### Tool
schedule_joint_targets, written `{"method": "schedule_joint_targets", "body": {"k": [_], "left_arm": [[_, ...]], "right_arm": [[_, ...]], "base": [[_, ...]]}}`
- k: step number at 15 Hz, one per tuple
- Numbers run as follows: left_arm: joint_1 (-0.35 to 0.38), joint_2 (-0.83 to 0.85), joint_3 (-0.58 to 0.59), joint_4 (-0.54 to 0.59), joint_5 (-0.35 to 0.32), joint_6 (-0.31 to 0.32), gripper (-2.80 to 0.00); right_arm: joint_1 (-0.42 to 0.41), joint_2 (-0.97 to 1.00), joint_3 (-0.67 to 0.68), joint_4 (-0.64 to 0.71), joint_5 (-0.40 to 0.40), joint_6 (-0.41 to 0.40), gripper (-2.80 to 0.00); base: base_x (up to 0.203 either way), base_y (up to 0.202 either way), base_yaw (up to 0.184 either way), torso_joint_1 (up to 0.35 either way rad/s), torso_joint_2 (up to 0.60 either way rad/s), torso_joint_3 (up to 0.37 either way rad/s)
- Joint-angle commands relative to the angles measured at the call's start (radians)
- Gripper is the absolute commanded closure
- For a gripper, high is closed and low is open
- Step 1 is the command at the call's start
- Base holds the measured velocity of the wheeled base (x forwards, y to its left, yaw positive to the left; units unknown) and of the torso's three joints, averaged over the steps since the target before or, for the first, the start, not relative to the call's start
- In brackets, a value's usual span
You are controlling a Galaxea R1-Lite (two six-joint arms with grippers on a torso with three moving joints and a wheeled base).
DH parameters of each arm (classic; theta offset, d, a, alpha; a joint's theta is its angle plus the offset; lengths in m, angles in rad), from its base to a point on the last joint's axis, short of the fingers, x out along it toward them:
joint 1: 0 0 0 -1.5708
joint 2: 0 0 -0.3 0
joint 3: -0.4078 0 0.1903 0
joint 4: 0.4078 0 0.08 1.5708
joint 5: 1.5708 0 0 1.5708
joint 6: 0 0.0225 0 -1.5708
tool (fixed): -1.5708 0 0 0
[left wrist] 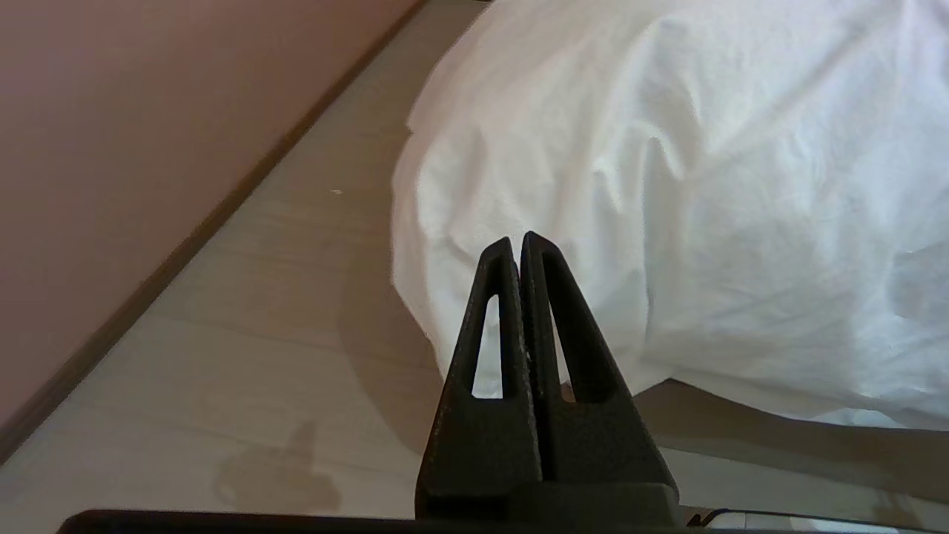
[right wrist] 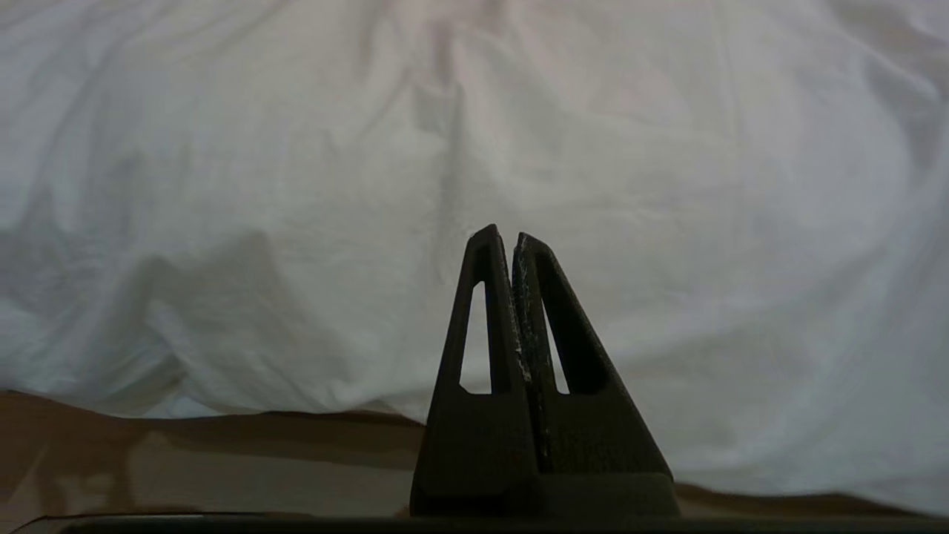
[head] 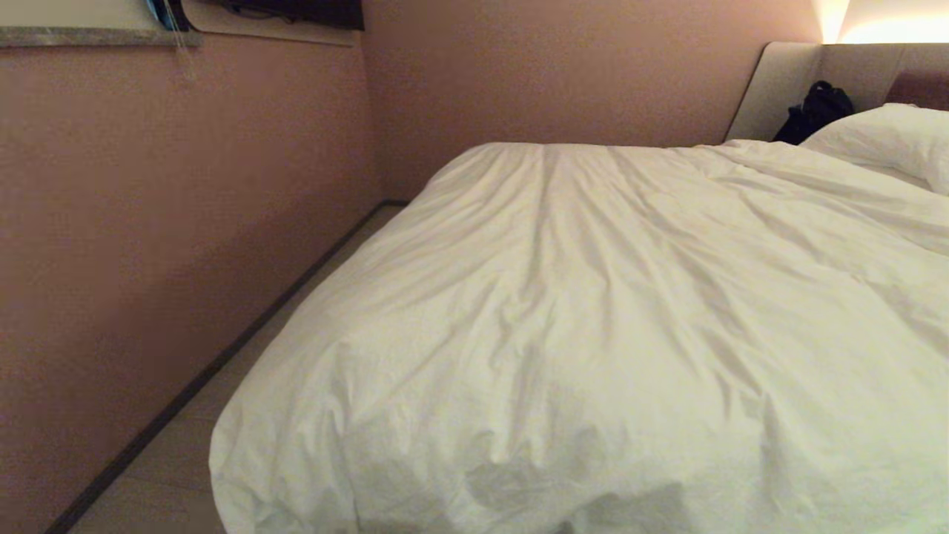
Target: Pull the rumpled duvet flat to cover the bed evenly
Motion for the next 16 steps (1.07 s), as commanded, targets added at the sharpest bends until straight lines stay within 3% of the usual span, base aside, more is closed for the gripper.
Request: {"method": "schedule_joint_targets", "body": {"k": [1, 16], "left_arm": [[0.0, 0.0, 0.0, 0.0, 0.001, 0.0, 0.0], [-0.002, 0.0, 0.0, 0.0, 0.001, -0.003, 0.0]], "right_arm": [[-0.001, 0.001, 0.0, 0.0, 0.0, 0.0, 0.0], [-0.001, 0.001, 0.0, 0.0, 0.0, 0.0, 0.0]], "base": [[0.005, 0.068, -0.013, 0.001, 0.01, 0.002], [0.0, 0.19, -0.001, 0.003, 0.0, 0.003]]}}
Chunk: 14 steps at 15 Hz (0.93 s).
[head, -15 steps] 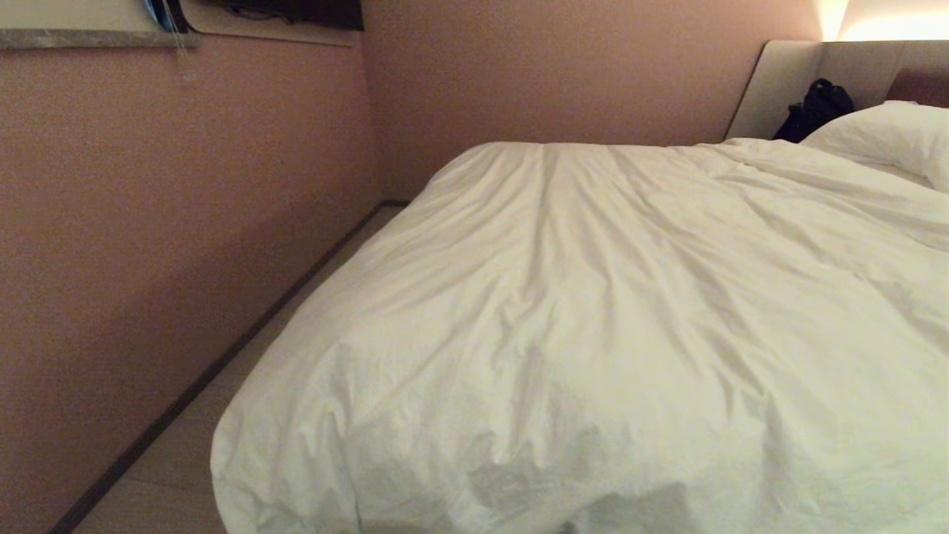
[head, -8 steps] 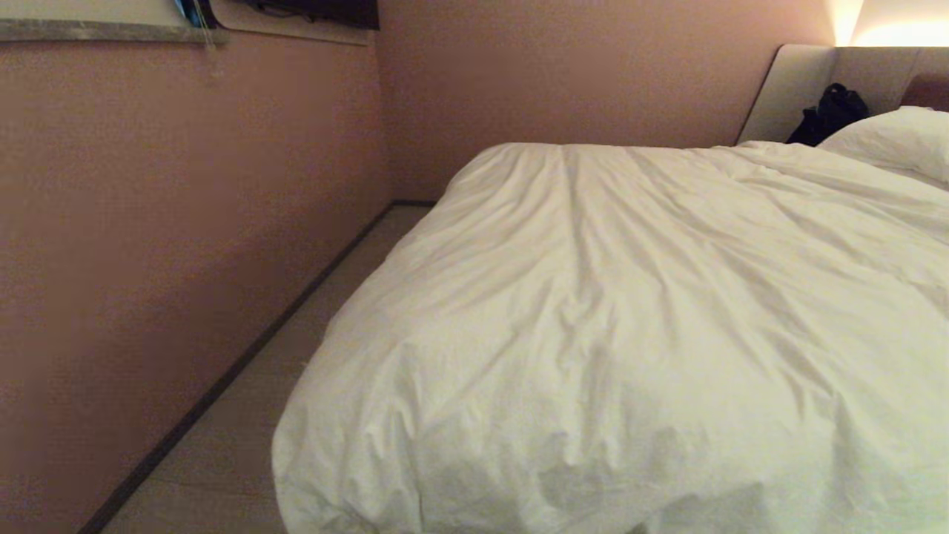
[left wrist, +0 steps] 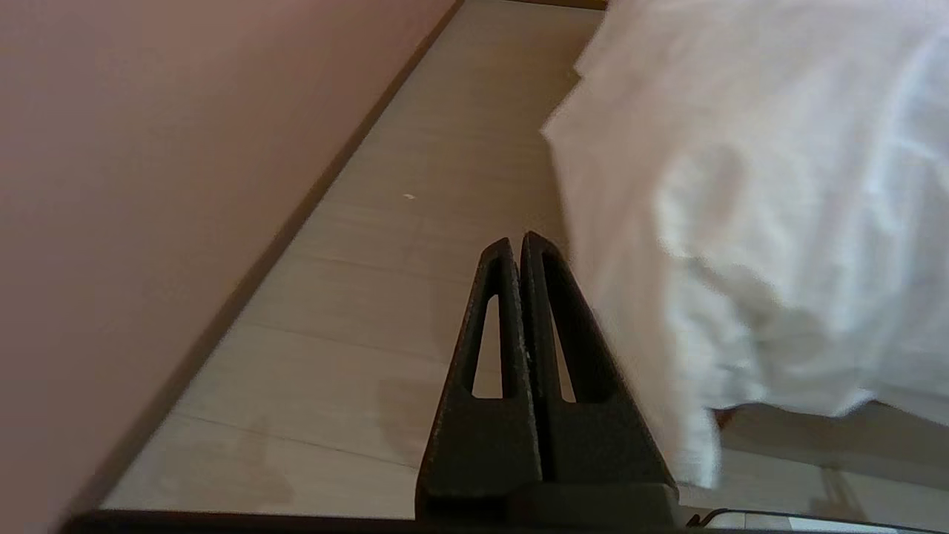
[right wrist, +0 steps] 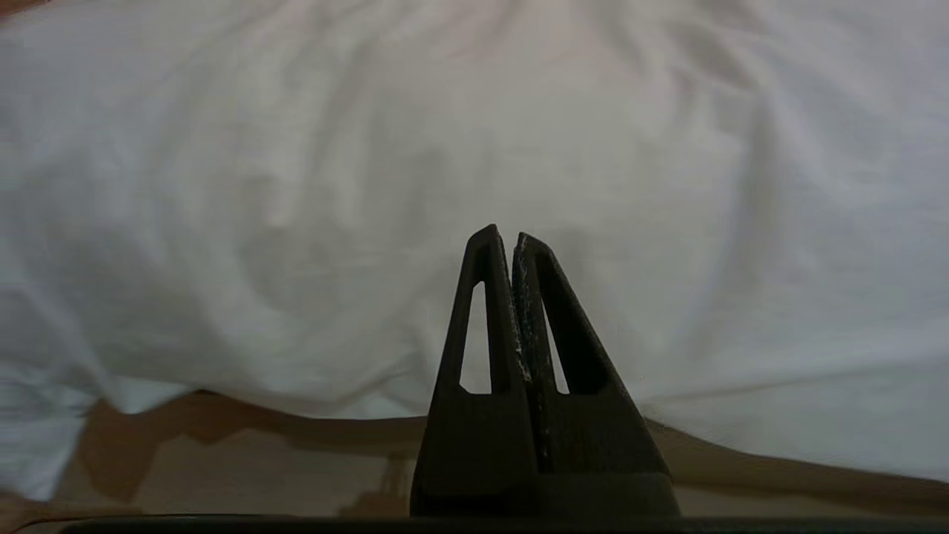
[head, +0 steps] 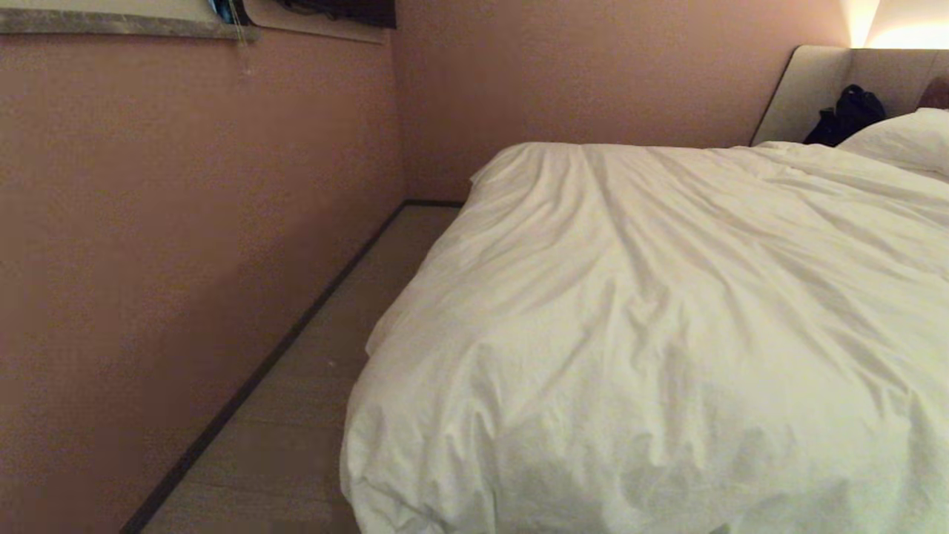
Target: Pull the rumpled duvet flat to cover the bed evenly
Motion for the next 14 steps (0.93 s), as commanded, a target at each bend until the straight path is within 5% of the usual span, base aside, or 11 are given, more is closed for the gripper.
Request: {"method": "schedule_joint_targets", "body": {"k": [1, 14], "left_arm": [[0.001, 0.0, 0.0, 0.0, 0.001, -0.001, 0.0], [0.001, 0.0, 0.0, 0.0, 0.002, -0.001, 0.0]], "right_arm": [[0.0, 0.001, 0.0, 0.0, 0.001, 0.0, 0.0], [0.0, 0.001, 0.0, 0.0, -0.001, 0.0, 0.0]], "base": [[0.0, 0.155, 0.001, -0.002, 0.0, 0.006], [-0.001, 0.02, 0.0, 0.0, 0.0, 0.0]]}}
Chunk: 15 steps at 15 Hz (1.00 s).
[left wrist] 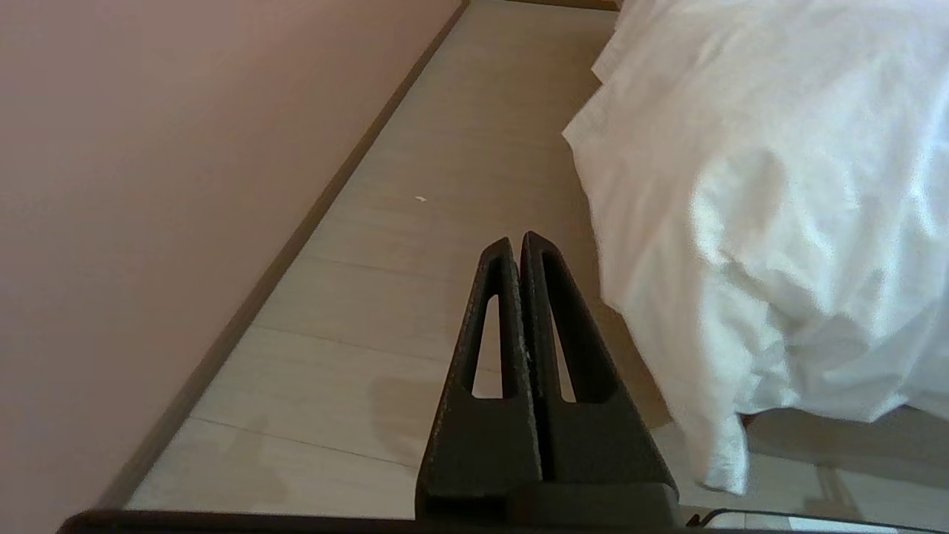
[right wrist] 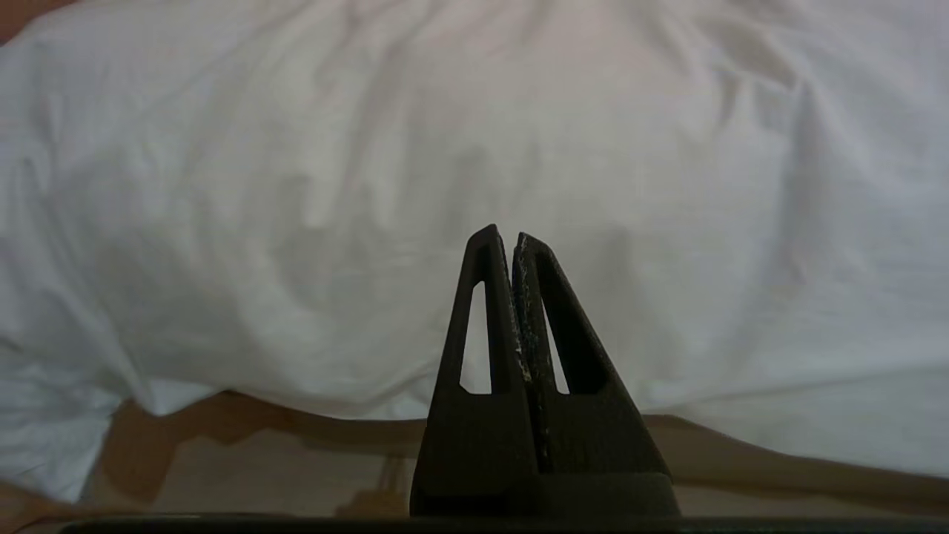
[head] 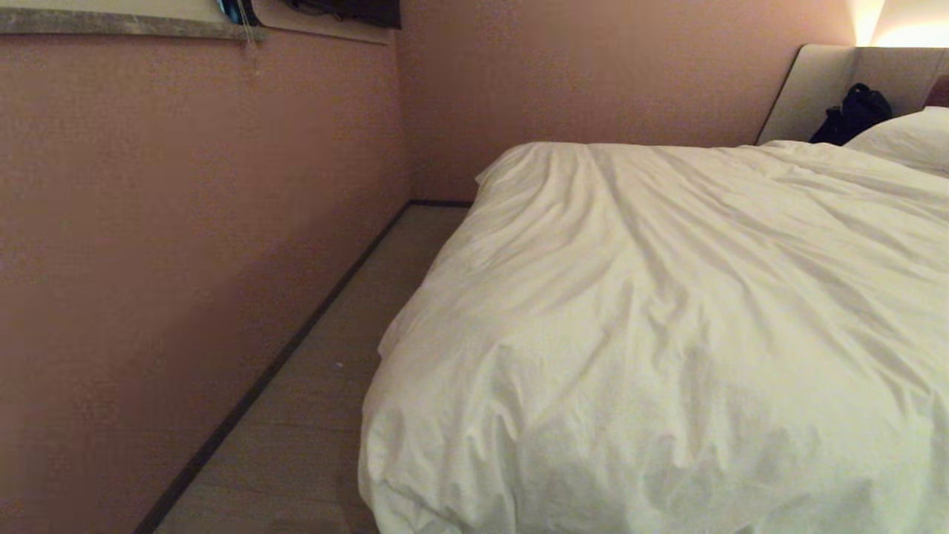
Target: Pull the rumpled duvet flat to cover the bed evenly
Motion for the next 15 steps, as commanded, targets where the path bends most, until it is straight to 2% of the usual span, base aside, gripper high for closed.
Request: {"method": "schedule_joint_targets", "body": {"k": [1, 15], "left_arm": [[0.0, 0.0, 0.0, 0.001, 0.0, 0.001, 0.0], [0.0, 0.0, 0.0, 0.001, 0.003, -0.004, 0.0]], "right_arm": [[-0.001, 0.001, 0.0, 0.0, 0.002, 0.0, 0.0], [-0.001, 0.001, 0.0, 0.0, 0.0, 0.0, 0.0]], "base": [[-0.002, 0.158, -0.008, 0.002, 0.0, 0.007], [0.0, 0.194, 0.0, 0.003, 0.0, 0.002]]}}
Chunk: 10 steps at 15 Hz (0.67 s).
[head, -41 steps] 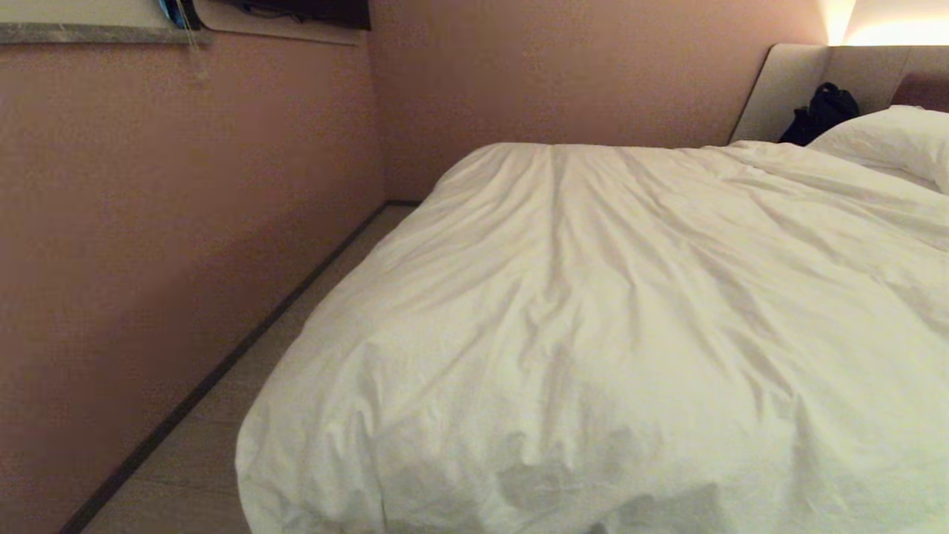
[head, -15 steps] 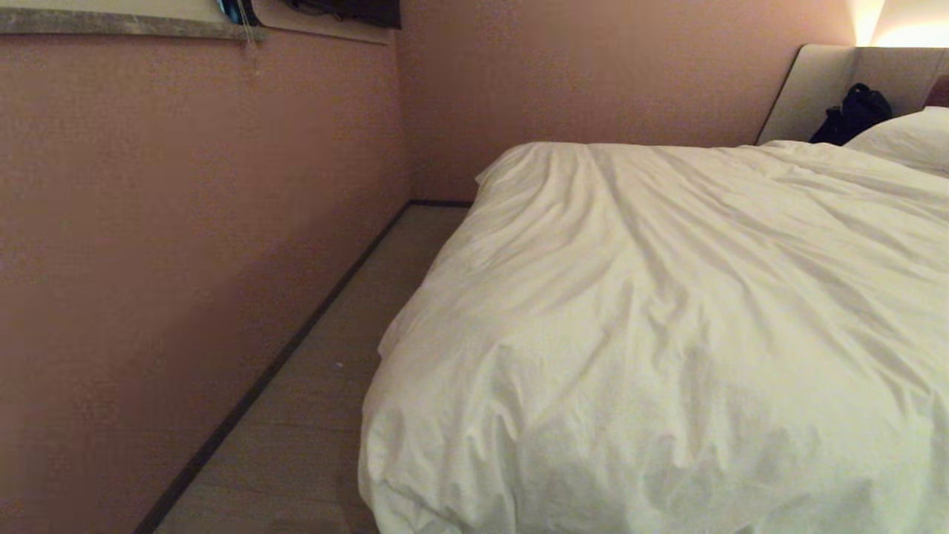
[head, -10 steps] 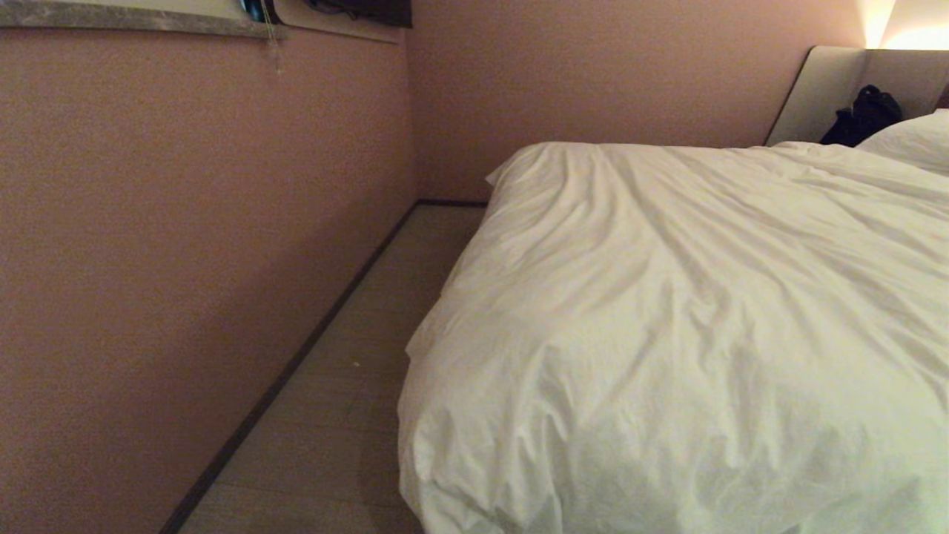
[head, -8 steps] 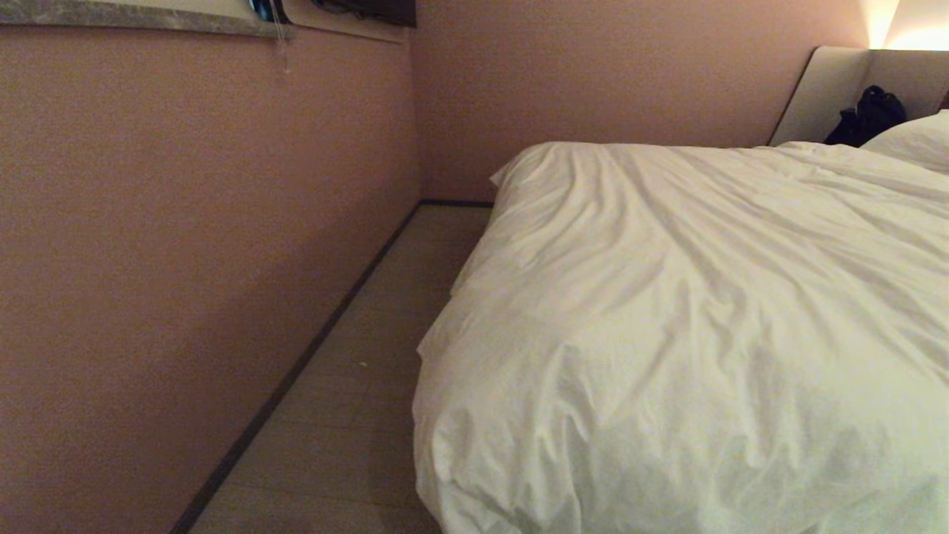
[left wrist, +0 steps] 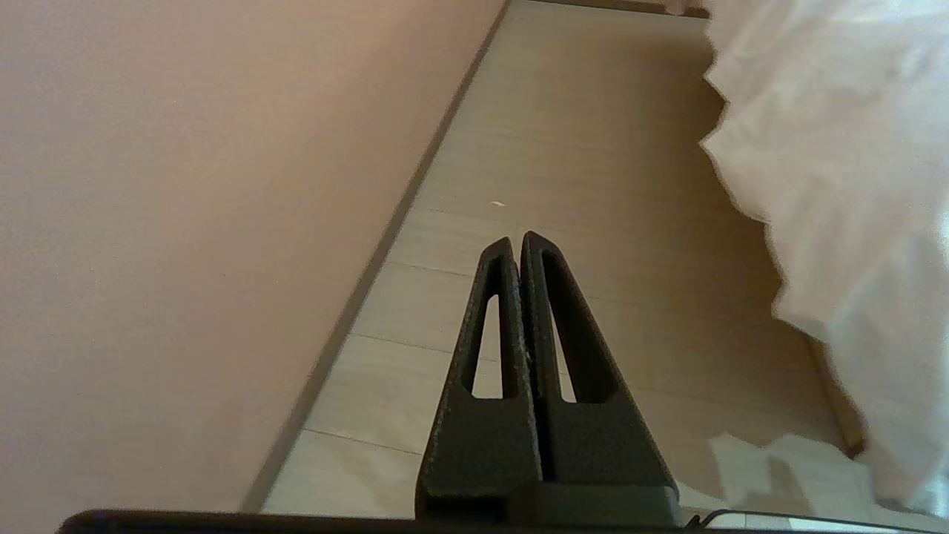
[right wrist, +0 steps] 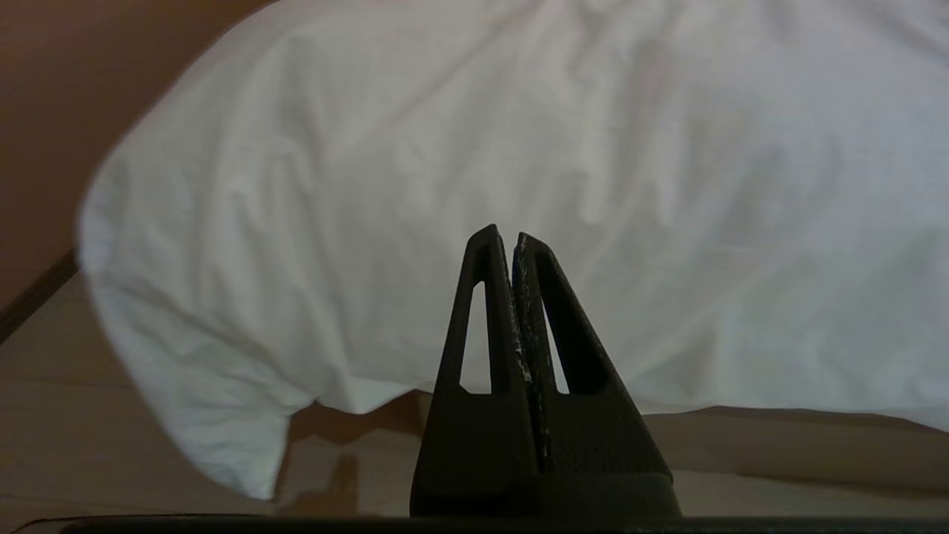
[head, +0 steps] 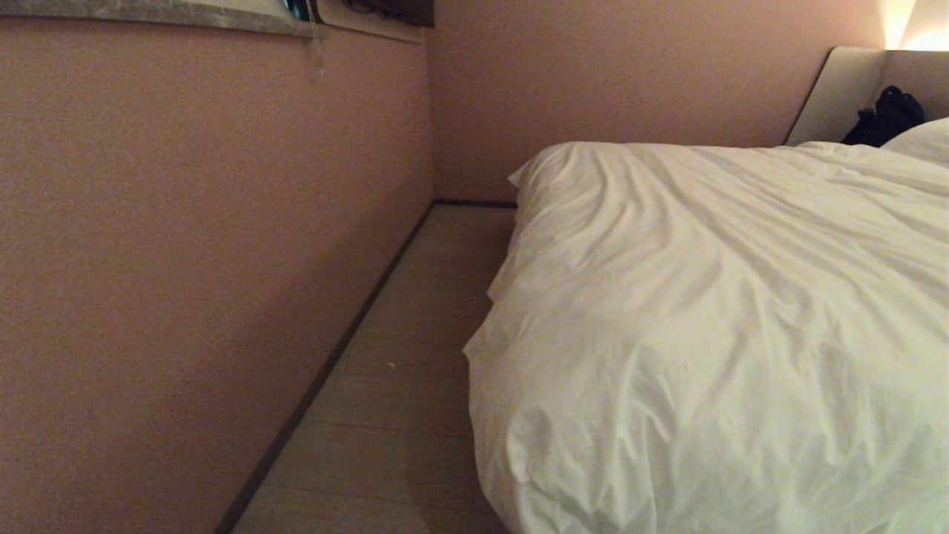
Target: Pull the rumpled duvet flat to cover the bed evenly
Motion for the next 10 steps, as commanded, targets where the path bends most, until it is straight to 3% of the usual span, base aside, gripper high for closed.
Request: {"method": "schedule_joint_targets", "body": {"k": [1, 10], "left_arm": [[0.0, 0.0, 0.0, 0.0, 0.001, -0.002, 0.0], [0.0, 0.0, 0.0, 0.0, 0.004, -0.005, 0.0]], "right_arm": [[0.001, 0.001, 0.0, 0.0, -0.001, 0.0, 0.0], [0.001, 0.001, 0.0, 0.0, 0.0, 0.0, 0.0]], "base": [[0.0, 0.136, 0.003, 0.002, 0.01, -0.002], [0.0, 0.008, 0.0, 0.0, 0.0, 0.0]]}}
